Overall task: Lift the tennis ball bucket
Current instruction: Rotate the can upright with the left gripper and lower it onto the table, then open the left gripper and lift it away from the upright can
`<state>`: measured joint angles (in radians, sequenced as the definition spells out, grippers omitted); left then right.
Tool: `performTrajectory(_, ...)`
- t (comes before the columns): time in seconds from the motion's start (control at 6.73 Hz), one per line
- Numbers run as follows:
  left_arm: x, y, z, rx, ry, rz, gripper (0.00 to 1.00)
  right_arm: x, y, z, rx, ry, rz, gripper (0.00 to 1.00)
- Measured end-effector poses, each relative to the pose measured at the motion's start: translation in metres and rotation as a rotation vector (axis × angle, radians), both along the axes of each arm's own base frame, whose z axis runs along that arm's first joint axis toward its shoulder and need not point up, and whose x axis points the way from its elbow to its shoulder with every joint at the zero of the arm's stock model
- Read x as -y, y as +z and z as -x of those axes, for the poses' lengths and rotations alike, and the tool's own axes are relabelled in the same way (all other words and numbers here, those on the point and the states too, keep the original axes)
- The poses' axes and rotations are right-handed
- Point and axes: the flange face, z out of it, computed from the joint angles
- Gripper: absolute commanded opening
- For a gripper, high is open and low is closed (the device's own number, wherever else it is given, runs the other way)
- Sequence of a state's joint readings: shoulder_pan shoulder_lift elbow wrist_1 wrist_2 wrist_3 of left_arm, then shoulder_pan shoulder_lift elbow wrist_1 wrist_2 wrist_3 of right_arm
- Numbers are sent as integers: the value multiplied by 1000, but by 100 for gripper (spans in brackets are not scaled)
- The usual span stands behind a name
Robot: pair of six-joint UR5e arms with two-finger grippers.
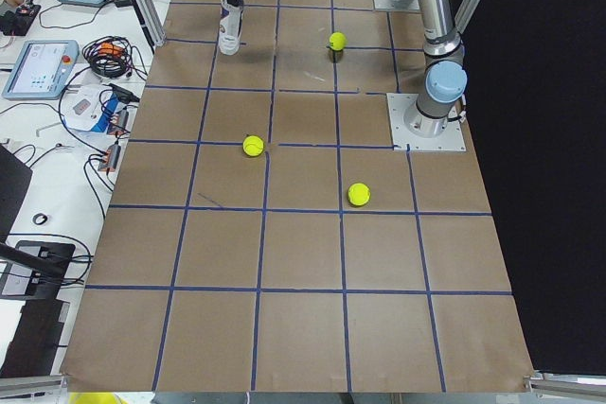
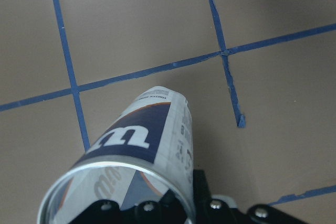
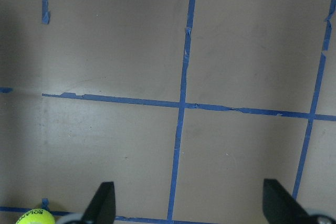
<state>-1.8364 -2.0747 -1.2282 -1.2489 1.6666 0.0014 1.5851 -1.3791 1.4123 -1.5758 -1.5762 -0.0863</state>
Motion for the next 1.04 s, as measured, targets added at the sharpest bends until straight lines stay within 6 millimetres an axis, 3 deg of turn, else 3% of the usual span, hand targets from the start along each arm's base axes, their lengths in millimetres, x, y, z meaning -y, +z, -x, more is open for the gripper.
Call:
performTrajectory(0.45,9,-29,1,57,-60,-54,4,-2,1,0,-14,-9,-9,100)
performTrajectory(0.59,9,-36,1,62,-58,-71,18,-3,0,1,-13,-7,-16,100)
performTrajectory(0.74,8,-41,1,64,-58,-84,95,-3,-1,2,-11,-6,-25,100)
performTrajectory(1.04,12,-49,1,66,-63,-95,100,-4,-1,1,-9,-9,-29,100)
